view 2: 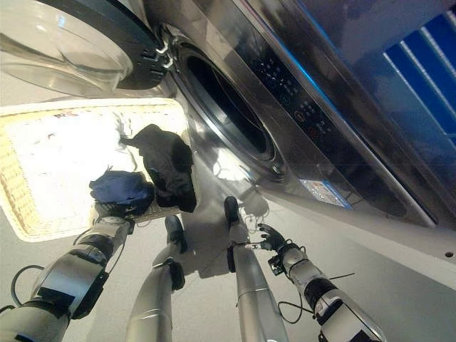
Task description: Put the clothes into the washing machine.
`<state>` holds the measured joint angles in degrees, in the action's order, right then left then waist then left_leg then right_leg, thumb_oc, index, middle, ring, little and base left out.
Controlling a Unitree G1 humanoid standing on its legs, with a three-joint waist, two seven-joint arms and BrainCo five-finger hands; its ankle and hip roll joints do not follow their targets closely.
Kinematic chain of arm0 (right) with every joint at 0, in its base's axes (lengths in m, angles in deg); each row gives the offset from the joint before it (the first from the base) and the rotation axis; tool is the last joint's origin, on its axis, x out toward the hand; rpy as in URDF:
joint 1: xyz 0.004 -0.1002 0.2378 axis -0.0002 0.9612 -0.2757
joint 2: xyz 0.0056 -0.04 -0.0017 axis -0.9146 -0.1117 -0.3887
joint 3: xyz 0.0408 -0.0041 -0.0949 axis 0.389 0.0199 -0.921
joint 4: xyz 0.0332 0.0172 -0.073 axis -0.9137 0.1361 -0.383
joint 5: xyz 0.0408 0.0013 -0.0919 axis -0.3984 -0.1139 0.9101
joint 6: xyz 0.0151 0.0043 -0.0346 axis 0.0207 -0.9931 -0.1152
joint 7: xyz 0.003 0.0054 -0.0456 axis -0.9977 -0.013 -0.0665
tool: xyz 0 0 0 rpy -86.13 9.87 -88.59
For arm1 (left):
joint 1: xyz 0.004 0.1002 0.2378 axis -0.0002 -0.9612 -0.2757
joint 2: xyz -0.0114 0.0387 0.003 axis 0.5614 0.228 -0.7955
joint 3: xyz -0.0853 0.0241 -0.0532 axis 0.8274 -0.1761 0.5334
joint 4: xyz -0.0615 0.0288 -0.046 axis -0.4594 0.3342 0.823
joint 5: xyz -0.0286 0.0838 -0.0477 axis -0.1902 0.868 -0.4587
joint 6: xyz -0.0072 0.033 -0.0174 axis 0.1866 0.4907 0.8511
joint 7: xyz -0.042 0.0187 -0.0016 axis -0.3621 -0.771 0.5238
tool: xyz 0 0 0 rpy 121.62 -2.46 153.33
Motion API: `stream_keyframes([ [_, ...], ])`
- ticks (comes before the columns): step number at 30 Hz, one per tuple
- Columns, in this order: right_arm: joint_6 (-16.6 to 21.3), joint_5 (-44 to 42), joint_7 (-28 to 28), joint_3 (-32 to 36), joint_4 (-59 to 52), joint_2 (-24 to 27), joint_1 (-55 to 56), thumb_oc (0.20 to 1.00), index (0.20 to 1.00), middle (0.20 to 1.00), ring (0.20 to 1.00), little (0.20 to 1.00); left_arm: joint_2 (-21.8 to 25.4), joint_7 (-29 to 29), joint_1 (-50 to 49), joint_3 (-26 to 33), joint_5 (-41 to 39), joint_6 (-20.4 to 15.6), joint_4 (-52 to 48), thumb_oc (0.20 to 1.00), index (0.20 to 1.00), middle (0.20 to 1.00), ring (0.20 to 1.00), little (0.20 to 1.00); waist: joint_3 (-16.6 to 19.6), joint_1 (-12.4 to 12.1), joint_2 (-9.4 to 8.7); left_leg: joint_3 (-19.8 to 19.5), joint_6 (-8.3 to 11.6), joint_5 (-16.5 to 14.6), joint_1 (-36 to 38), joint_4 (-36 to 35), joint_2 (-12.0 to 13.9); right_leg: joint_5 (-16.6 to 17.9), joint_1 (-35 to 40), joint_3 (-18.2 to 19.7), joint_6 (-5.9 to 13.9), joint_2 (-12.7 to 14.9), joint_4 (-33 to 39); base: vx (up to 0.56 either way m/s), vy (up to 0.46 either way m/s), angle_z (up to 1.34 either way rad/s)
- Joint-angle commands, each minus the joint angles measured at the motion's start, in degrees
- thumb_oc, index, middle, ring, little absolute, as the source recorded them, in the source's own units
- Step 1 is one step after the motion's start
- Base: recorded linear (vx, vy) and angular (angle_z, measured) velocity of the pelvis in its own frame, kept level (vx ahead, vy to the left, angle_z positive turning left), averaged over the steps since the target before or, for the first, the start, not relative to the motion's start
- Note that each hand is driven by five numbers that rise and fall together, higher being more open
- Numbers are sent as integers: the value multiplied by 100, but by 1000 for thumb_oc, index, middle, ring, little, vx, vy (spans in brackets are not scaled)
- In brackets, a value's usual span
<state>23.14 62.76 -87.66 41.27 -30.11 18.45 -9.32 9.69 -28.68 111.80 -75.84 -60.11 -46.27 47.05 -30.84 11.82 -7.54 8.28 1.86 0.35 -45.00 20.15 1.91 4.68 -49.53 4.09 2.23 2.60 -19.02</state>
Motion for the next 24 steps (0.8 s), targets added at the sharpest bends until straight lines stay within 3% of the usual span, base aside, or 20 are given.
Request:
stream_keyframes([
  [1,181,-355,146,-173,-397,154,274,1000,1000,1000,1000,1000,256,372,92,-1,-205,-220,-4,1000,1000,1000,1000,1000,104,69,-357,-287,29,-1184,-566,1673,-364,489,-180,-275,248,103,467,5,-42,-10],
  [2,188,-409,166,-168,-440,166,284,1000,1000,1000,1000,1000,260,414,119,-26,-211,-274,-29,1000,1000,1000,1000,1000,104,80,-363,-309,22,-1201,-636,1716,-364,479,-244,-265,246,98,427,-1,-45,-6],
  [3,197,-480,182,-155,-495,189,300,1000,1000,1000,1000,1000,273,472,165,-53,-234,-396,-60,915,915,915,915,915,104,93,-370,-338,14,-1222,-716,1772,-370,471,-314,-254,242,85,381,-4,-57,1],
  [4,243,-605,197,-149,-563,214,341,1000,1000,1000,1000,1000,292,597,239,-94,-351,-787,-214,316,316,316,316,316,104,115,-393,-393,-2,-1259,-827,1833,-384,461,-423,-229,238,64,315,-6,-53,3],
  [6,258,-642,198,-142,-586,213,367,1000,1000,1000,1000,1000,289,630,251,-94,-426,-1029,-300,200,200,200,200,200,104,118,-398,-409,-4,-1267,-848,1843,-381,456,-441,-226,237,54,295,-6,-49,4],
  [8,264,-589,227,-114,-715,180,501,1000,1000,1000,1000,1000,237,750,221,-27,-837,-1868,-863,200,200,200,200,200,104,120,-405,-446,-2,-1264,-818,1769,-414,456,-429,-197,239,19,312,-12,-73,-4],
  [9,273,-569,232,-104,-738,175,535,1000,1000,1000,1000,1000,216,771,194,-6,-888,-1962,-1010,200,200,200,200,200,104,115,-402,-452,-4,-1259,-796,1735,-424,456,-416,-194,237,13,325,-25,-70,-2],
  [12,346,-404,220,-21,-793,106,754,1000,1000,1000,1000,1000,40,728,-110,144,-1405,-2964,-1904,200,200,200,200,200,104,66,-365,-498,14,-1209,-603,1528,-488,470,-264,-171,238,-13,412,-19,-72,12],
  [13,346,-404,220,-22,-793,107,757,1000,1000,1000,1000,1000,38,726,-116,145,-1404,-2965,-1908,200,200,200,200,200,104,66,-365,-499,14,-1208,-597,1524,-489,470,-259,-171,238,-13,414,-30,-136,33],
  [14,398,-340,182,53,-763,39,860,1000,1000,1000,1000,1000,-141,676,-454,295,-1655,-3547,-2486,200,200,200,200,200,104,-21,-343,-545,28,-1165,-419,1368,-534,476,-96,-188,235,-24,489,-28,-108,26],
  [16,421,-294,155,89,-732,0,902,1000,1000,1000,1000,1000,-221,639,-646,345,-1621,-3733,-2736,200,200,200,200,200,104,-72,-330,-562,37,-1137,-303,1272,-547,477,12,-208,239,-28,531,-36,-131,21],
  [17,412,-213,123,149,-720,-43,957,1000,1000,1000,1000,1000,-342,571,-938,406,-1643,-4007,-3109,200,200,200,200,200,104,-177,-297,-582,52,-1057,-91,1071,-560,462,213,-248,239,-29,599,-30,-114,13],
  [20,389,-167,126,167,-715,-58,974,1000,1000,1000,1000,1000,-397,555,-1075,416,-1604,-4079,-3253,200,200,200,200,200,104,-226,-275,-589,59,-1004,37,946,-573,448,333,-268,237,-32,640,-25,-60,4],
  [24,291,-19,147,334,-510,-112,890,1000,1000,1000,1000,1000,-616,554,-1826,468,-1621,-4343,-3749,200,200,200,200,200,104,-607,-66,-740,92,-670,702,283,-613,246,966,-438,203,-35,729,-49,-79,6],
])
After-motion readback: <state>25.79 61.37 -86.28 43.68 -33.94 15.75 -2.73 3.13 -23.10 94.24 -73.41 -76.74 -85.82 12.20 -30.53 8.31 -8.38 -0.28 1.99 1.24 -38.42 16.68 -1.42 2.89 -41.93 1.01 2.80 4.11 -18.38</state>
